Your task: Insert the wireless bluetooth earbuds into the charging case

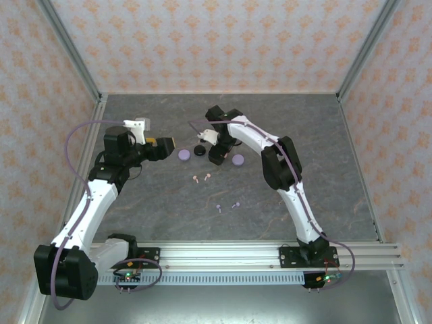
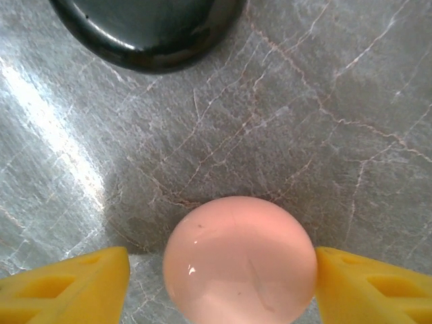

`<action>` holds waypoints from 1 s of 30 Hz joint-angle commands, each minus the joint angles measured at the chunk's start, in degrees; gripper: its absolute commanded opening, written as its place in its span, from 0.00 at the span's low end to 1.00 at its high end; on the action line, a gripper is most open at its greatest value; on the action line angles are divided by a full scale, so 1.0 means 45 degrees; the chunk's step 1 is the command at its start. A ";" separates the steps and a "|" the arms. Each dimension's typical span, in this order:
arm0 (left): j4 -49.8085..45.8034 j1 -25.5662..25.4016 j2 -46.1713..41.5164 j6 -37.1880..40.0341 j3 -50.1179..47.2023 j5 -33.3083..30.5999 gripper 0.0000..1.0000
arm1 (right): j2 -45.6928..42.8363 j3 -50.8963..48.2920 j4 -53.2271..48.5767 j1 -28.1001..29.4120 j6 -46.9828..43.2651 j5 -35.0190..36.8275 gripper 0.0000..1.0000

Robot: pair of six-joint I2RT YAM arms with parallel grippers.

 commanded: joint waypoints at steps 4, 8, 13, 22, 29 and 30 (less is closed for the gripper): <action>0.0043 0.0075 0.0078 0.0026 -0.0050 -0.0064 0.90 | -0.0456 -0.0974 -0.0099 0.0126 -0.0167 0.0441 0.68; 0.0112 0.0082 0.0145 -0.0033 -0.0027 -0.0003 0.90 | -0.0732 -0.1421 0.0176 0.0166 -0.0204 0.0569 0.65; 0.0157 0.0082 0.0186 -0.0072 0.0010 0.0031 0.90 | -0.0761 -0.1541 0.0371 0.0185 -0.0163 0.0797 0.58; -0.0002 0.0076 0.0087 -0.0133 0.0173 0.0341 0.90 | -0.2262 -0.2323 0.1673 0.0147 0.0293 0.0682 0.46; 0.0088 0.0077 -0.0082 -0.0503 0.0311 0.1079 0.89 | -0.5427 -0.4550 0.3726 0.0146 0.0885 -0.0153 0.44; 0.0155 0.0073 -0.0141 -0.0609 0.0330 0.1228 0.89 | -0.5977 -0.4940 0.4053 0.0164 0.0993 -0.0286 0.44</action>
